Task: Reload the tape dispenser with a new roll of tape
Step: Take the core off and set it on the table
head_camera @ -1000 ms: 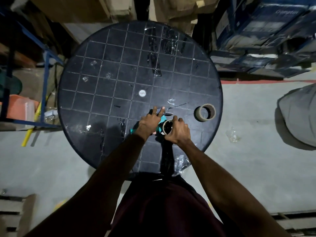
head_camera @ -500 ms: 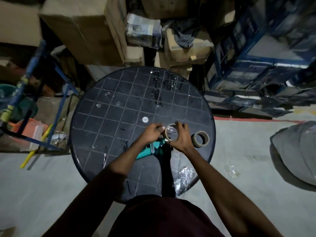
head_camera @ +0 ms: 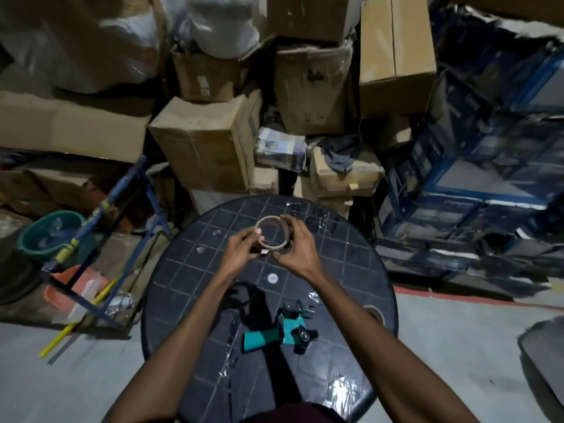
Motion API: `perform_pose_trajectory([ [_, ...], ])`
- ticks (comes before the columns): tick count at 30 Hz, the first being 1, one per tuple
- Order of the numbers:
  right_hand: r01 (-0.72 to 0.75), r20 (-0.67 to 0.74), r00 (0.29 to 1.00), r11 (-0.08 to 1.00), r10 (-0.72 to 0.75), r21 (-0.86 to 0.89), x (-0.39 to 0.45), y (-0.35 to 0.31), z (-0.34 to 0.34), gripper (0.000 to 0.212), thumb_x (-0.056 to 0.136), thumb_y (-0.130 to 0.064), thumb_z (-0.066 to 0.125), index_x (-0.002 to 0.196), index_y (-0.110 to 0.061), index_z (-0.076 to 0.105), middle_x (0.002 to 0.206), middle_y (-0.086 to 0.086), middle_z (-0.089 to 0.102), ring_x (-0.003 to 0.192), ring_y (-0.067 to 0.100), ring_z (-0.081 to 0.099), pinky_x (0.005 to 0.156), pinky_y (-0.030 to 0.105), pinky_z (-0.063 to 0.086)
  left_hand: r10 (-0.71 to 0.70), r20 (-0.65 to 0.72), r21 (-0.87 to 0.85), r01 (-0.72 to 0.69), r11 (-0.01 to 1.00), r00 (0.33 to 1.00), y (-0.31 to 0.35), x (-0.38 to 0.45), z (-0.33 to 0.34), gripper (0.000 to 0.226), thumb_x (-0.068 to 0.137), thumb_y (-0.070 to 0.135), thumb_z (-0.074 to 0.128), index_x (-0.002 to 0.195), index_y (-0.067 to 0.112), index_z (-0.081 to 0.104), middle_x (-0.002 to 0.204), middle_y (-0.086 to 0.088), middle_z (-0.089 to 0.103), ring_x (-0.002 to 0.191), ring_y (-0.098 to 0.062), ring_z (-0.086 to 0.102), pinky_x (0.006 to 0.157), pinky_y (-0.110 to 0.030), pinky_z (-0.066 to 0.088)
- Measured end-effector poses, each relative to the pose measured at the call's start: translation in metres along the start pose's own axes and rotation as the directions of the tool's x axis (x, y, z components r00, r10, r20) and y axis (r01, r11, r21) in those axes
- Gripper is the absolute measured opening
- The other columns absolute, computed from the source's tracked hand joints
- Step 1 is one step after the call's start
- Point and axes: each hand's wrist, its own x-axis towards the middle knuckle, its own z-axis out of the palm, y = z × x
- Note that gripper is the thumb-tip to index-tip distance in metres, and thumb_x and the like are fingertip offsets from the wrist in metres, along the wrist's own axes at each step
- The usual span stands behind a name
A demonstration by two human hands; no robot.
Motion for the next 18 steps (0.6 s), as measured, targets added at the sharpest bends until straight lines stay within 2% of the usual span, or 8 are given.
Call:
perform_pose_trajectory([
  [3,0.036,-0.003,0.999,0.999,-0.036,0.032,0.016,-0.019,0.012,0.085,0.066,-0.025,0.086,0.141,-0.008,0.050,0.133,0.009,0.058,0.122,0.023,0.056,0.102,0.034,0.048,0.034,-0.083,0.008,-0.034,0.999,0.996,0.017,-0.001,-0.019,0.015,0.103,0.018,0.055,0.114,0.012,0.063,0.091,-0.007,0.067,0.084,-0.015,0.067,0.057,-0.018,0.056],
  [7,0.080,0.020,0.996,0.994,-0.082,0.075,0.033,-0.041,0.035,0.083,0.063,-0.027,0.088,0.137,-0.011,0.054,0.124,0.006,0.058,0.112,0.019,0.058,0.093,0.037,0.053,0.083,-0.154,0.045,-0.077,0.996,0.985,0.027,-0.001,-0.050,0.022,0.104,0.023,0.054,0.117,0.010,0.066,0.086,-0.004,0.068,0.082,-0.014,0.069,0.061,-0.022,0.058],
  [8,0.085,0.032,0.996,0.992,-0.089,0.088,0.037,-0.047,0.041,0.084,0.062,-0.028,0.089,0.137,-0.013,0.054,0.122,0.005,0.056,0.110,0.017,0.057,0.093,0.033,0.053,0.090,-0.185,0.057,-0.081,0.995,0.979,0.027,0.001,-0.059,0.023,0.104,0.023,0.054,0.117,0.009,0.067,0.084,-0.002,0.069,0.079,-0.015,0.069,0.063,-0.024,0.058],
  [10,0.083,0.065,0.994,0.990,-0.090,0.113,0.043,-0.060,0.056,0.086,0.061,-0.028,0.092,0.138,-0.016,0.055,0.119,0.003,0.052,0.107,0.014,0.053,0.091,0.013,0.045,0.119,-0.261,0.093,-0.098,0.991,0.958,0.027,0.001,-0.077,0.026,0.103,0.024,0.055,0.119,0.008,0.068,0.082,0.001,0.072,0.074,-0.018,0.071,0.062,-0.028,0.058],
  [12,0.080,0.090,0.992,0.988,-0.093,0.130,0.047,-0.071,0.071,0.088,0.060,-0.025,0.093,0.139,-0.019,0.056,0.116,0.004,0.049,0.102,0.011,0.051,0.082,-0.001,0.034,0.163,-0.345,0.109,-0.133,0.985,0.924,0.026,-0.003,-0.093,0.021,0.102,0.021,0.058,0.117,0.009,0.066,0.076,0.007,0.072,0.064,-0.013,0.068,0.055,-0.025,0.055],
  [14,0.083,0.121,0.988,0.987,-0.099,0.137,0.049,-0.081,0.087,0.088,0.060,-0.024,0.094,0.139,-0.021,0.056,0.114,0.004,0.048,0.099,0.011,0.050,0.078,0.002,0.034,0.201,-0.415,0.122,-0.164,0.979,0.888,0.024,-0.011,-0.111,0.016,0.100,0.018,0.061,0.112,0.007,0.064,0.067,0.007,0.069,0.056,-0.007,0.064,0.053,-0.025,0.054],
  [17,0.113,0.159,0.978,0.983,-0.136,0.143,0.050,-0.095,0.116,0.085,0.061,-0.023,0.093,0.138,-0.019,0.056,0.115,0.003,0.049,0.101,0.012,0.053,0.084,0.018,0.046,0.188,-0.461,0.122,-0.148,0.981,0.867,0.016,-0.018,-0.142,0.016,0.097,0.015,0.065,0.108,0.005,0.062,0.081,-0.009,0.071,0.065,-0.012,0.069,0.060,-0.032,0.060],
  [18,0.121,0.159,0.977,0.981,-0.145,0.154,0.050,-0.098,0.127,0.084,0.060,-0.022,0.093,0.136,-0.018,0.057,0.117,0.003,0.050,0.102,0.011,0.055,0.085,0.019,0.049,0.181,-0.469,0.122,-0.139,0.983,0.865,0.011,-0.018,-0.153,0.013,0.096,0.015,0.066,0.105,0.006,0.062,0.088,-0.015,0.071,0.069,-0.016,0.070,0.063,-0.035,0.061],
])
